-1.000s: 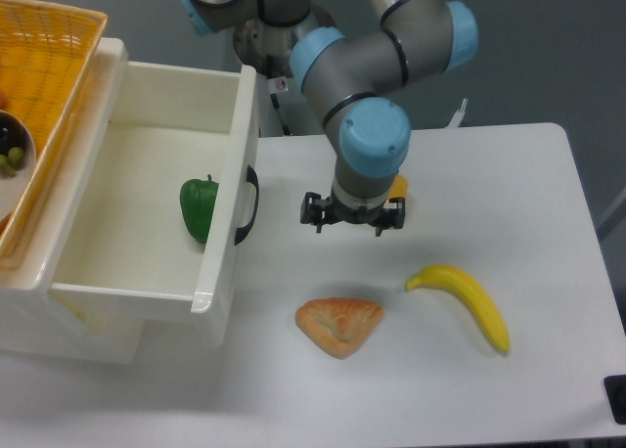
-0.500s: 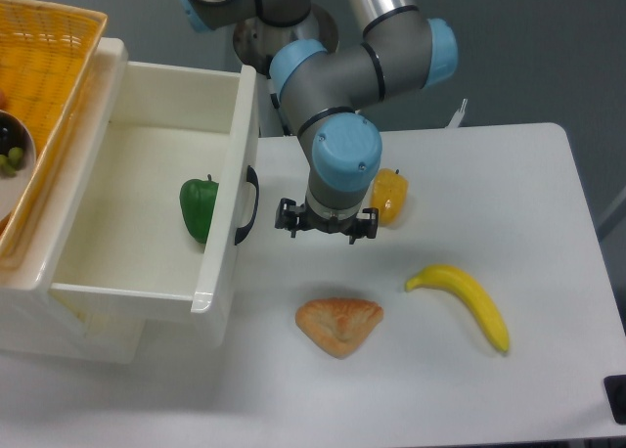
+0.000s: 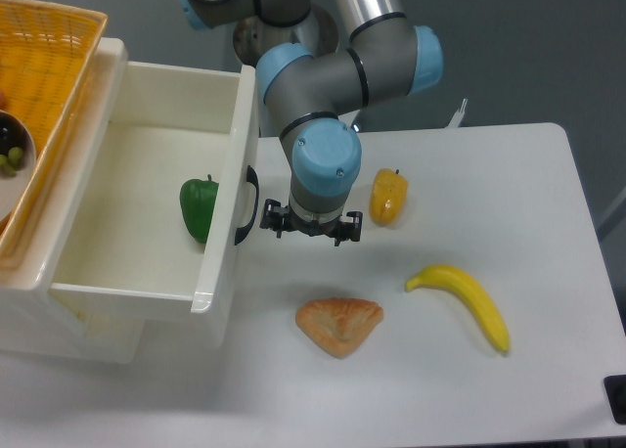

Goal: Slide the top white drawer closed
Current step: 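Lower the gripper beside the drawer's black handle on its front panel, then push the drawer front with the gripper, sliding the drawer inward, then keep pushing the drawer front until it sits flush with the cabinet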

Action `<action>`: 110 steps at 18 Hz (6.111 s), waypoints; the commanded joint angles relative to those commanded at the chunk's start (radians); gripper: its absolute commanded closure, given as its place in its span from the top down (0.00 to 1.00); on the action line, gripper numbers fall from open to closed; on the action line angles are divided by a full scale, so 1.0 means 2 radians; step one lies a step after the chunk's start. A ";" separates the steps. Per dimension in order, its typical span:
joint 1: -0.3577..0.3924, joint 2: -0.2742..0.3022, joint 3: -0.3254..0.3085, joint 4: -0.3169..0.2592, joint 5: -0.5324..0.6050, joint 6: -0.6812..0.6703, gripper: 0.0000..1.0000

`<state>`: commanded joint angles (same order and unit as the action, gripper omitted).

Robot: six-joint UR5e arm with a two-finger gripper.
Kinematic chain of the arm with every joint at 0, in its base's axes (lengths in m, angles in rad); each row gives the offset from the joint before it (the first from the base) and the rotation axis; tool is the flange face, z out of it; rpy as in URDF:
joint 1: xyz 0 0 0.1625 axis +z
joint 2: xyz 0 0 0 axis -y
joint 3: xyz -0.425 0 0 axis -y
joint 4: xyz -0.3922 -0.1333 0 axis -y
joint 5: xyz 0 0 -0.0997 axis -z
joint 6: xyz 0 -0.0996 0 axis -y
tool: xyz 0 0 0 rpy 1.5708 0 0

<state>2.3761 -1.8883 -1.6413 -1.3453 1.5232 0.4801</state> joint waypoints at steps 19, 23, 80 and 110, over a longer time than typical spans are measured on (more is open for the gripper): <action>-0.018 0.001 0.000 0.000 -0.001 -0.006 1.00; -0.018 0.004 0.000 -0.002 -0.011 -0.005 1.00; -0.054 0.028 -0.007 -0.010 -0.061 -0.006 1.00; -0.094 0.036 -0.013 -0.011 -0.064 -0.014 1.00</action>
<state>2.1875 -1.8162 -1.6674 -1.3668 1.3944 0.4525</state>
